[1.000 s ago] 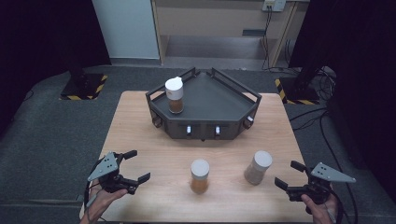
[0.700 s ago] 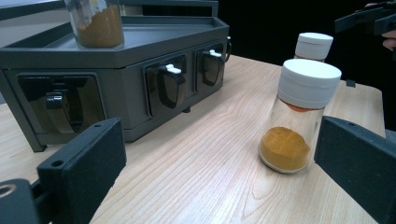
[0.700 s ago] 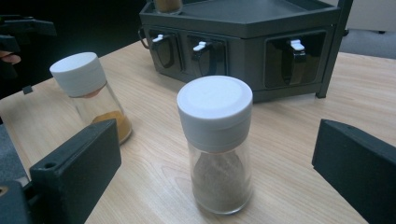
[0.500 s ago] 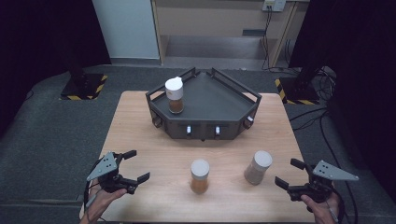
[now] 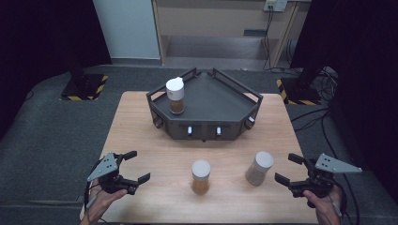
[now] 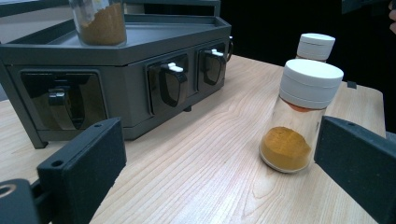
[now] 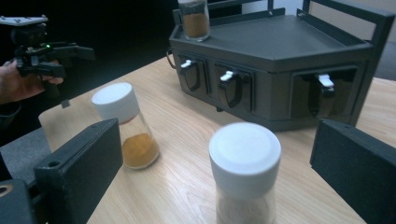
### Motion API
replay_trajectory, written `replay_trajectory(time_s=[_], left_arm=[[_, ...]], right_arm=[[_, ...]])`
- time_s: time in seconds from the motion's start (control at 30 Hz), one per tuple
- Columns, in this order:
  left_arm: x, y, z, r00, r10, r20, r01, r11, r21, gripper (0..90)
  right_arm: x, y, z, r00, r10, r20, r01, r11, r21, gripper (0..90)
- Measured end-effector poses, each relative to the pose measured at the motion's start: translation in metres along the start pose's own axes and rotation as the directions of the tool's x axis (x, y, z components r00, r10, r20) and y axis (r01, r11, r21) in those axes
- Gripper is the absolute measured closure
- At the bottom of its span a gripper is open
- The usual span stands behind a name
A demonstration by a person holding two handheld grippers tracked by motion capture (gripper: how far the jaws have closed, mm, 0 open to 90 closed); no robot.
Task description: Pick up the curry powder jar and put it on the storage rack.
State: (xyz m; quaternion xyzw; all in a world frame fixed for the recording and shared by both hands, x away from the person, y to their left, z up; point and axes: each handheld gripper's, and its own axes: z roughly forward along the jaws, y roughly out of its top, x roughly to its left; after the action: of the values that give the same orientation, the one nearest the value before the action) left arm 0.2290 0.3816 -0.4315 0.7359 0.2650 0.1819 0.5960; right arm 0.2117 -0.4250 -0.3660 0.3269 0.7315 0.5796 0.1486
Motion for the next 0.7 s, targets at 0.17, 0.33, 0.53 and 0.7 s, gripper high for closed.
replay_trajectory(time_s=[0.17, 0.33, 0.53, 0.7], left_arm=[[0.000, 0.000, 0.000, 1.0000, -0.001, 0.000, 0.001, 1.0000, 0.004, 0.9], [0.000, 0.001, 0.000, 1.0000, 0.001, 0.000, -0.001, 1.0000, 0.005, 0.9], [0.000, 0.001, 0.000, 1.0000, 0.001, 0.000, -0.001, 1.0000, 0.004, 0.9], [0.000, 0.000, 0.000, 1.0000, 0.001, -0.001, -0.001, 1.0000, 0.004, 0.9]], right_arm=[[-0.001, 0.012, 0.007, 0.9995, -0.014, -0.027, 0.014, 1.000, 0.005, 3.6], [0.000, 0.025, 0.014, 0.9978, -0.039, -0.052, 0.040, 0.999, 0.008, 3.9], [0.000, 0.039, 0.027, 0.9940, -0.058, -0.093, 0.060, 0.998, 0.014, 4.3], [0.001, 0.050, 0.041, 0.9890, -0.078, -0.126, 0.082, 0.996, 0.023, 4.3]])
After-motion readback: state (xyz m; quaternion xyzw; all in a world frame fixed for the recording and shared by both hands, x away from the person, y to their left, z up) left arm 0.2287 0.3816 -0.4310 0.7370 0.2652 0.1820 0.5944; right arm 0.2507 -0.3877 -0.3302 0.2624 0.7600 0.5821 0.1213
